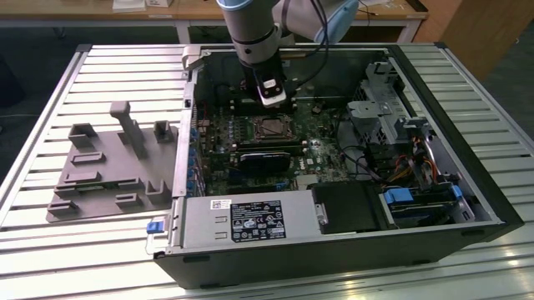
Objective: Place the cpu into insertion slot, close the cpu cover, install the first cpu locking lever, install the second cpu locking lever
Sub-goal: 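Install the first cpu locking lever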
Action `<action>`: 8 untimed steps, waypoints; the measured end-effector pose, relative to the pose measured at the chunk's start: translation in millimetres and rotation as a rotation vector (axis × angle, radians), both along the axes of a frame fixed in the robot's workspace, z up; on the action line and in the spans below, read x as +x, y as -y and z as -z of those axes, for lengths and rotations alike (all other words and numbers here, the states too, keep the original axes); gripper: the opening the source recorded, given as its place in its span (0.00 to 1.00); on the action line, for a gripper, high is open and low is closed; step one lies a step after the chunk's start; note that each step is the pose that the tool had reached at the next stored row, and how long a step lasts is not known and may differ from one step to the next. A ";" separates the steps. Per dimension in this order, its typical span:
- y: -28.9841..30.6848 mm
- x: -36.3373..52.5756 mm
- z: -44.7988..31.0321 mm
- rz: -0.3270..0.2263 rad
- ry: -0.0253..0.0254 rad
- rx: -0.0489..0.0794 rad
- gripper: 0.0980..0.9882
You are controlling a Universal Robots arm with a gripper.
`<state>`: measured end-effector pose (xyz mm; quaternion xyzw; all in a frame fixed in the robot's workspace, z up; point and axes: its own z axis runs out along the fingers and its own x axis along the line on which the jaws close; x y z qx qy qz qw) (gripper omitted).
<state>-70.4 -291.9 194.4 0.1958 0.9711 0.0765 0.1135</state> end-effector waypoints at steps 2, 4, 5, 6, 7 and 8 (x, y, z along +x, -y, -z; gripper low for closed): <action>0.0 0.0 0.8 0.000 0.0000 -0.004 0.00; 0.0 0.0 1.4 0.000 -0.0001 -0.007 0.00; 0.0 0.0 1.7 0.000 -0.0001 -0.008 0.00; -0.1 0.0 2.1 0.000 0.0000 -0.010 0.00; -0.1 0.1 2.6 0.000 0.0003 -0.011 0.00; -0.1 0.1 2.8 0.000 0.0002 -0.012 0.00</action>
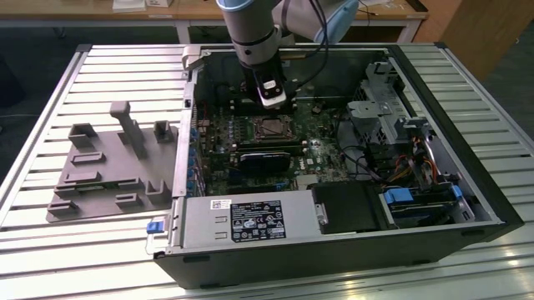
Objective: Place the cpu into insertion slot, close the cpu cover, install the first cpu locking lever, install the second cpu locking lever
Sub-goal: 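Install the first cpu locking lever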
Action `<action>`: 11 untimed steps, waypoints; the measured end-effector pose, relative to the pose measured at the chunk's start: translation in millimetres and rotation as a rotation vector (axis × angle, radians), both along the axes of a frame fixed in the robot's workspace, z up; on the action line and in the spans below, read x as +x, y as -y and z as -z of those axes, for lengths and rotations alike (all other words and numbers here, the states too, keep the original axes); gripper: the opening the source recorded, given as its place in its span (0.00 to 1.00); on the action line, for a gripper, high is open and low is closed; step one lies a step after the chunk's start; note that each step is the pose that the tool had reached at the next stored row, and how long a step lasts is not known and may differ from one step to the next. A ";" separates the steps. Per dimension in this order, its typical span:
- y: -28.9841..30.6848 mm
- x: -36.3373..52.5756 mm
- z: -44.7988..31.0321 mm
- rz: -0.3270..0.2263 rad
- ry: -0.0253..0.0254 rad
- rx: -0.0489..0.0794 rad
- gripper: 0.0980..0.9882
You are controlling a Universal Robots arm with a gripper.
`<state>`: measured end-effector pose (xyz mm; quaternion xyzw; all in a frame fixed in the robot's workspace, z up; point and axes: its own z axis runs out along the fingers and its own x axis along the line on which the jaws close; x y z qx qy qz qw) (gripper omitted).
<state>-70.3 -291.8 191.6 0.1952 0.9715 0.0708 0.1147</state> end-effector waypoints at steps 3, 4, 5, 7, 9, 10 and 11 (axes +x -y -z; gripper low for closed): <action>-0.1 -0.1 0.3 0.000 -0.0003 -0.001 0.00; -0.2 -0.1 0.3 0.000 -0.0003 -0.001 0.00; -0.2 -0.1 0.4 0.000 -0.0003 -0.001 0.00; -0.2 -0.1 0.5 0.000 -0.0002 0.002 0.00; -0.3 -0.1 0.5 0.000 -0.0001 0.008 0.00; -0.3 -0.1 0.5 0.000 -0.0002 0.010 0.00; -0.3 -0.1 0.5 0.000 -0.0002 0.013 0.00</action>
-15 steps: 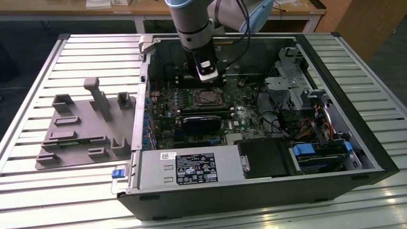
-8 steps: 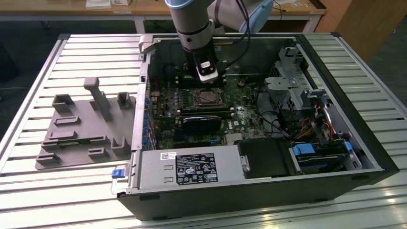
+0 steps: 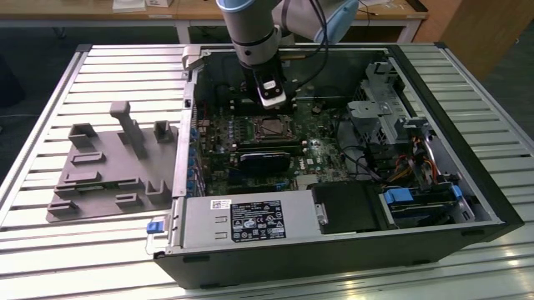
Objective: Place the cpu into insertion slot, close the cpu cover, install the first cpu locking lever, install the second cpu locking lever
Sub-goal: 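Install the first cpu locking lever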
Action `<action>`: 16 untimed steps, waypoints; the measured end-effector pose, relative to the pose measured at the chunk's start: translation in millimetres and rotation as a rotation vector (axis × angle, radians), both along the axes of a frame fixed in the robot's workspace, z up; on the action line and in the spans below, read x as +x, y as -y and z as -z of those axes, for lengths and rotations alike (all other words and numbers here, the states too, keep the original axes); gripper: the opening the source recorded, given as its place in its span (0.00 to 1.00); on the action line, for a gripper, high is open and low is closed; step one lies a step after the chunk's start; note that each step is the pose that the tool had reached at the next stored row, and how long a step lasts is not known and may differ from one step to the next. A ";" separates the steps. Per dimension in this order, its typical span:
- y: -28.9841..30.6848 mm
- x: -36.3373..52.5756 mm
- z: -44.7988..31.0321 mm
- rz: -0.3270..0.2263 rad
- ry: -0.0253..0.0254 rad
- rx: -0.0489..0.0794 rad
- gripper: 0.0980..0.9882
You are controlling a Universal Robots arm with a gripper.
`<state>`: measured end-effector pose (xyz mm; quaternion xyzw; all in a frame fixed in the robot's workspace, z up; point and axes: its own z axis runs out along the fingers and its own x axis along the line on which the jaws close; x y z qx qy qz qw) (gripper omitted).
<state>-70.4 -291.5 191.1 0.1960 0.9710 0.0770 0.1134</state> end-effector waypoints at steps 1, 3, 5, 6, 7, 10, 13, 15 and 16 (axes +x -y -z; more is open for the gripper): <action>0.0 0.0 0.0 0.000 0.0000 0.001 0.00; -0.1 0.0 0.0 0.000 0.0001 0.001 0.00; -0.1 0.1 -0.8 0.000 0.0006 0.001 0.00; -0.1 0.1 -1.9 0.000 0.0005 0.001 0.00; -0.1 0.1 -3.7 0.001 0.0001 0.000 0.00; 0.0 0.0 -9.9 0.003 0.0001 0.000 0.00; 0.0 0.0 -16.7 0.005 0.0001 0.000 0.00; -0.1 0.1 -18.8 0.007 0.0003 -0.009 0.00; -0.1 0.2 -19.7 0.008 0.0004 -0.016 0.00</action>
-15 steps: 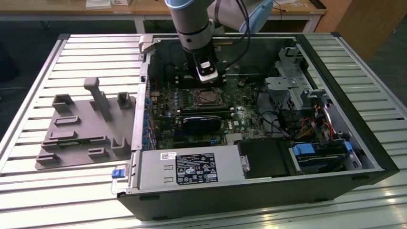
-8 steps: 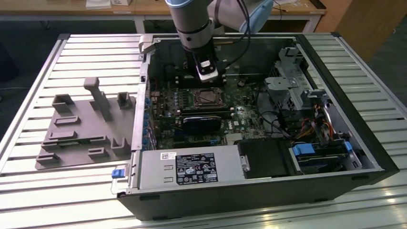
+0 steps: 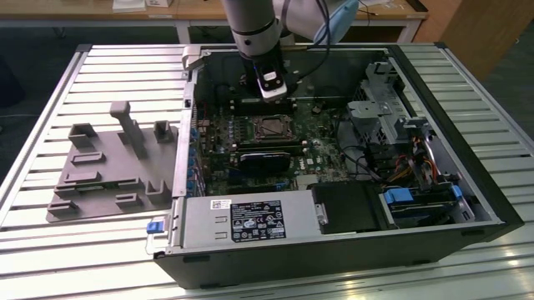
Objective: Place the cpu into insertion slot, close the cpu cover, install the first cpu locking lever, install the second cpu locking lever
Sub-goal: 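Install the first cpu locking lever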
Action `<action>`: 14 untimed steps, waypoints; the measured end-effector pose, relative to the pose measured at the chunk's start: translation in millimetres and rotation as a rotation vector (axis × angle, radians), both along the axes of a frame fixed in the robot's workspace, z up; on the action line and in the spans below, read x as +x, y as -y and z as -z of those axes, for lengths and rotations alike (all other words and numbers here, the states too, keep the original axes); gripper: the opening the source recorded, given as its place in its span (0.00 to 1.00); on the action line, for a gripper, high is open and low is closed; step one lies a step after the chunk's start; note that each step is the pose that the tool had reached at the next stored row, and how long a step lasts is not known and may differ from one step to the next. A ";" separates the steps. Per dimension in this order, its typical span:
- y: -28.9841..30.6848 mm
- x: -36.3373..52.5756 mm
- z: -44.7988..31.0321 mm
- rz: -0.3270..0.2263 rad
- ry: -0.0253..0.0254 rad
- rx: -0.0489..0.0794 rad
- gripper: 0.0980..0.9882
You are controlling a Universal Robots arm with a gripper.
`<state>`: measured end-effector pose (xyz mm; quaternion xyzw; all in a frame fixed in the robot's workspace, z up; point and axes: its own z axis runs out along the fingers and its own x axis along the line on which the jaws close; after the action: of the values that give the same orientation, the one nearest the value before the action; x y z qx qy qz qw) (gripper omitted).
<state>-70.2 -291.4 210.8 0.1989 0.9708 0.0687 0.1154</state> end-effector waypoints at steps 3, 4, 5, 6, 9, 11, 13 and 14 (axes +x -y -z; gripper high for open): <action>0.1 0.0 -1.9 0.006 -0.0004 -0.032 0.00; 0.1 0.2 -2.1 0.008 -0.0003 -0.042 0.00; 0.0 0.6 -2.1 0.010 -0.0005 -0.048 0.00; 0.1 1.2 -2.0 0.011 -0.0012 -0.052 0.00; 0.1 3.1 -2.1 0.015 -0.0071 -0.064 0.00; 0.1 3.4 -2.0 0.015 -0.0075 -0.069 0.00; 0.1 3.4 -2.1 0.015 -0.0076 -0.070 0.00; 0.1 3.4 -2.1 0.015 -0.0077 -0.070 0.00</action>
<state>-66.9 -291.5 212.9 0.2024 0.9715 0.0332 0.1191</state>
